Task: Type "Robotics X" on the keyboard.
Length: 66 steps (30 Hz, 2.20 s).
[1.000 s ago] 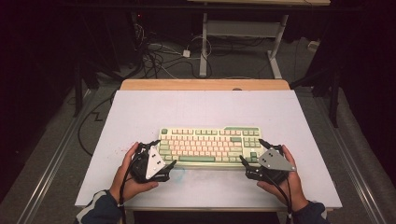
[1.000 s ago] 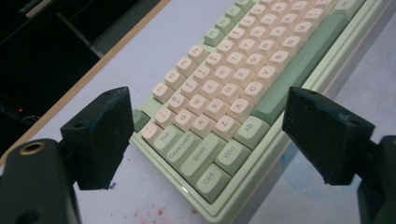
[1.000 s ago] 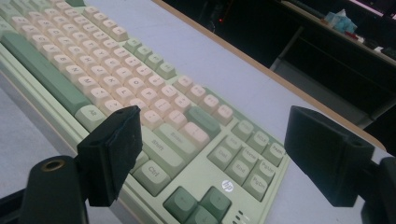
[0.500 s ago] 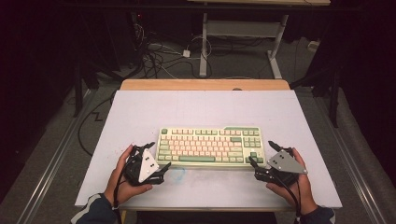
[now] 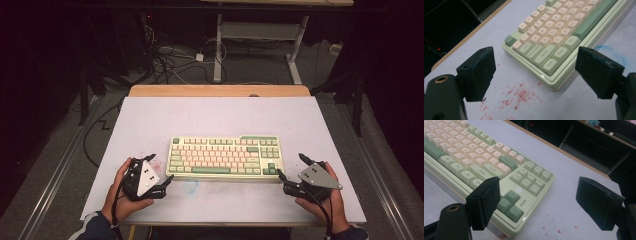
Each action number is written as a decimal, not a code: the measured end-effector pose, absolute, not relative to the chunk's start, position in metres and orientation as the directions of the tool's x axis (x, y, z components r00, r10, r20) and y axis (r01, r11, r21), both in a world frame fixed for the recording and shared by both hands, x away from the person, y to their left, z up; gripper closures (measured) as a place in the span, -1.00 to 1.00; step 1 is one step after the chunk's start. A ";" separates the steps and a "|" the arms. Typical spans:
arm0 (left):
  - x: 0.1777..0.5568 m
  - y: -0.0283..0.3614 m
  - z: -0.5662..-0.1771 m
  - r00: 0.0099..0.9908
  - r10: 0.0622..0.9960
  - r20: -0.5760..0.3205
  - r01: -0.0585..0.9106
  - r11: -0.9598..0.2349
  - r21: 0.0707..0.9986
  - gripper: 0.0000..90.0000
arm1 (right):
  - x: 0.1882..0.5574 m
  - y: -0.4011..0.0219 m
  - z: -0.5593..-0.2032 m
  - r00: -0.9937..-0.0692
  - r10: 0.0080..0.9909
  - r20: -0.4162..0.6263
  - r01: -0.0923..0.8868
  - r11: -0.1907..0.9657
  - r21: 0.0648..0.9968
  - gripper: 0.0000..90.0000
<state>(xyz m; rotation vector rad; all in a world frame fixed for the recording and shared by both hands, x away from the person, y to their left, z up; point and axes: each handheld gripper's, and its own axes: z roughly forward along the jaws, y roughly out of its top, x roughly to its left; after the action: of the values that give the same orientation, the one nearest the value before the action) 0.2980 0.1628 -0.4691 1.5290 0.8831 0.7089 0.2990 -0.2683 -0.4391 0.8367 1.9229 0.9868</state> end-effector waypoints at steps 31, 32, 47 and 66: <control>0.288 0.190 -0.499 0.475 0.880 -0.032 0.220 -0.084 0.972 -0.66 | 0.282 -0.307 -0.472 -0.382 0.863 -0.332 0.276 0.449 0.850 -0.63; 0.289 0.189 -0.500 0.477 0.878 -0.033 0.225 -0.085 0.971 -0.66 | 0.282 -0.306 -0.472 -0.381 0.863 -0.333 0.273 0.449 0.851 -0.63; 0.287 0.186 -0.501 0.500 0.866 -0.032 0.218 -0.090 0.972 -0.65 | 0.280 -0.301 -0.470 -0.379 0.861 -0.340 0.256 0.450 0.855 -0.62; 0.289 0.183 -0.504 0.500 0.866 -0.027 0.230 -0.102 0.968 -0.65 | 0.279 -0.300 -0.470 -0.376 0.857 -0.353 0.240 0.458 0.856 -0.62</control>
<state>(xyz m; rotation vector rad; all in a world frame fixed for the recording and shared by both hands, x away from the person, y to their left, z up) 0.2894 0.1831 -0.5040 1.6200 0.9586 0.7069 0.2792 -0.2999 -0.4701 0.9245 1.8644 0.9202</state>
